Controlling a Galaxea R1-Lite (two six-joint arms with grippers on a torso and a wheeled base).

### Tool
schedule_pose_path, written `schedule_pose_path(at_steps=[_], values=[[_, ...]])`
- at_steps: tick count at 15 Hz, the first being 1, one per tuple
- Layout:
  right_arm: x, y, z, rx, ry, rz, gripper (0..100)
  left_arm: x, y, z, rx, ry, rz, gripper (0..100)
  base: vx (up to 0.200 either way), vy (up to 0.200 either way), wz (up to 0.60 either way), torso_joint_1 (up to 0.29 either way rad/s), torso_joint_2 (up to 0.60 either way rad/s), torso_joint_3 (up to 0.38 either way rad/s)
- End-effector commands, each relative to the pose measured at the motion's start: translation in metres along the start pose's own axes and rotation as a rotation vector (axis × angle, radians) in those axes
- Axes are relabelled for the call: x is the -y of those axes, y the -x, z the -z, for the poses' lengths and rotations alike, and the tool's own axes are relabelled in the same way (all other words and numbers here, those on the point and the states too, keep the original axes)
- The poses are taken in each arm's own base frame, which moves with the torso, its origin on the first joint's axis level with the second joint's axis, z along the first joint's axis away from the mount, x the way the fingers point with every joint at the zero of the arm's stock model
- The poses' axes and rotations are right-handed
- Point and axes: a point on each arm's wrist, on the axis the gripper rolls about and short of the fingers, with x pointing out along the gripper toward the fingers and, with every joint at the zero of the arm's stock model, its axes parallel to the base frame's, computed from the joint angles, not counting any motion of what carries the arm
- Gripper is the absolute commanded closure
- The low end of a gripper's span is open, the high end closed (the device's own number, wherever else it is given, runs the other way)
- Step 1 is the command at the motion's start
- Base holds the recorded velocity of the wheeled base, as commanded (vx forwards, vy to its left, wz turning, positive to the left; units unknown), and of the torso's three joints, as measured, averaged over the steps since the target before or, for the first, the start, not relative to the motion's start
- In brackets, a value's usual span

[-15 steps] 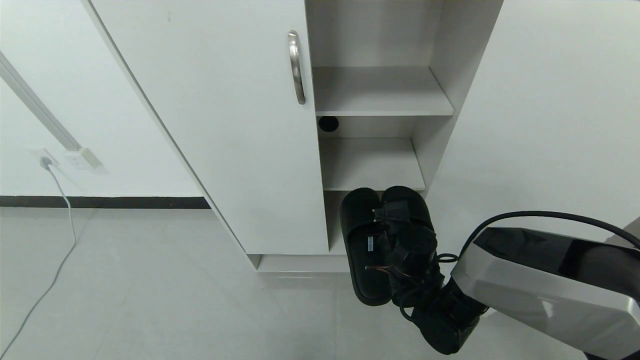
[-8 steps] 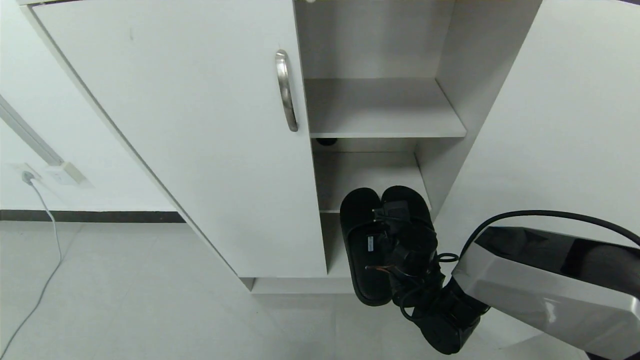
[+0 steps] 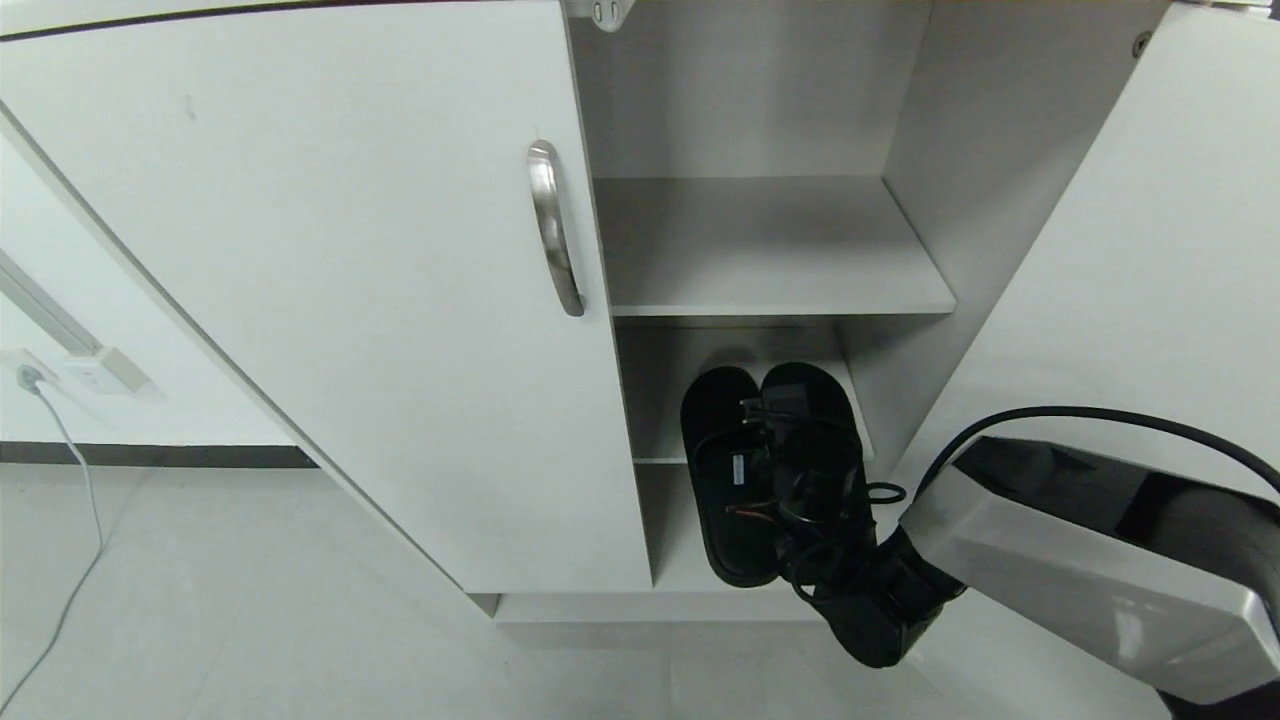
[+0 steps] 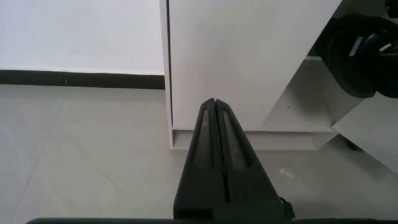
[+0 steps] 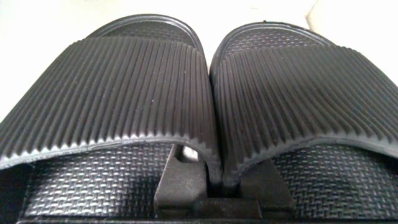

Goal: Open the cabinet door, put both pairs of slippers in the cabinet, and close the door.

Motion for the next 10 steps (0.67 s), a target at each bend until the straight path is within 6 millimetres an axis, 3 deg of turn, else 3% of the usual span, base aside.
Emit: schedule_pose_path(at_steps=[1, 10], values=[[0.003, -0.024, 0.008, -0.016, -0.016, 0.034, 100, 0.0, 0.0, 0.0, -0.001, 0.001, 0.0, 100, 0.0, 0.0, 0.0, 0.0, 0.0, 0.0], [-0.009, -0.076, 0.002, -0.058, -0.046, 0.037, 100, 0.0, 0.0, 0.0, -0.001, 0.001, 0.0, 100, 0.0, 0.0, 0.0, 0.0, 0.0, 0.0]])
